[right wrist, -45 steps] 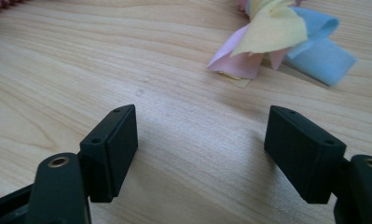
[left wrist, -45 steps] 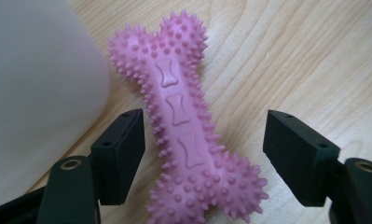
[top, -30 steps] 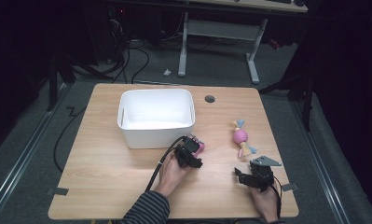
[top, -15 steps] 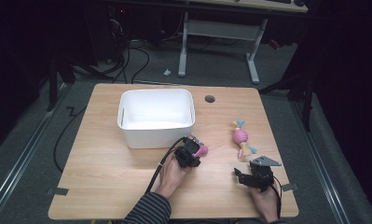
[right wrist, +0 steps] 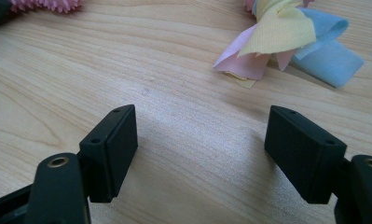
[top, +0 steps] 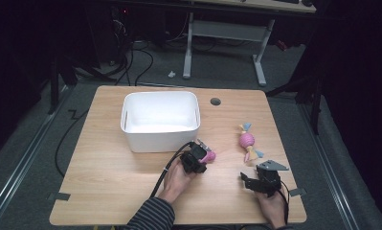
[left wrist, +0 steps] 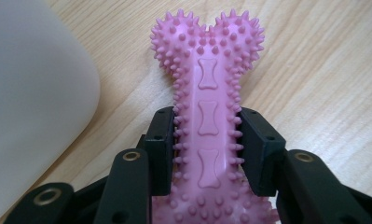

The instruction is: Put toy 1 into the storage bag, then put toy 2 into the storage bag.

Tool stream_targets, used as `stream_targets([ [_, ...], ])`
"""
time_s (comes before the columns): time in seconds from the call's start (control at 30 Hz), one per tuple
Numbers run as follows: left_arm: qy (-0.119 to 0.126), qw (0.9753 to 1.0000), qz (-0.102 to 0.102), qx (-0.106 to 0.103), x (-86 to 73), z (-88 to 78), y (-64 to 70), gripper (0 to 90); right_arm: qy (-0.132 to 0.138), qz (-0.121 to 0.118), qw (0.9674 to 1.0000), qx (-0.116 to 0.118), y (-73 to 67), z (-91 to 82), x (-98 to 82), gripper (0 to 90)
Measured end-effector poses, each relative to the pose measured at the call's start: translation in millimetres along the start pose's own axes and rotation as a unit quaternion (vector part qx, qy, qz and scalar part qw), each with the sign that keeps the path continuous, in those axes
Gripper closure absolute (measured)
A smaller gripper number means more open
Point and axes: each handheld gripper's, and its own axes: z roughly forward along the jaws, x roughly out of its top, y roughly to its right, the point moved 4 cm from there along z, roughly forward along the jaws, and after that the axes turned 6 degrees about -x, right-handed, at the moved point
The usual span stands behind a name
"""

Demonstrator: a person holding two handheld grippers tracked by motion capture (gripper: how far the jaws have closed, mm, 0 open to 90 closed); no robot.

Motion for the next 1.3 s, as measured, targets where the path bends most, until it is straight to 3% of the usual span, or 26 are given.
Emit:
stream_targets([
  [0.1,0.007,0.9999,0.013,-0.004,0.1,-3.7,2.5,59.4,0.0,0.001,1.0,0.0,-0.1,-0.1,0.0,25.6],
  [0.43,0.035,0.9986,0.017,-0.035,-1.2,-27.4,2.6,59.4,0.0,0.001,1.0,0.0,-0.2,0.0,0.0,25.5],
  [0.53,0.038,0.9978,0.014,-0.052,-3.9,-36.2,2.1,59.5,0.0,0.001,1.0,0.0,-0.1,-0.1,0.0,25.6],
  [0.63,0.042,0.9974,0.022,-0.054,-6.3,-47.3,3.0,59.5,0.0,0.001,1.0,-0.001,-0.1,0.0,0.0,25.6],
  [0.73,0.054,0.9964,0.021,-0.063,-9.2,-62.6,0.8,59.4,0.0,0.001,1.0,-0.001,-0.1,0.0,0.0,25.6],
  [0.87,0.069,0.9951,0.005,-0.071,-14.1,-80.9,-6.8,59.5,0.0,0.001,1.0,-0.001,-0.1,0.0,0.0,25.6],
  [1.3,0.079,0.9938,-0.01,-0.077,-31.1,-124.2,-27.1,59.5,-0.001,0.001,1.0,0.0,-0.2,0.0,0.1,25.5],
])
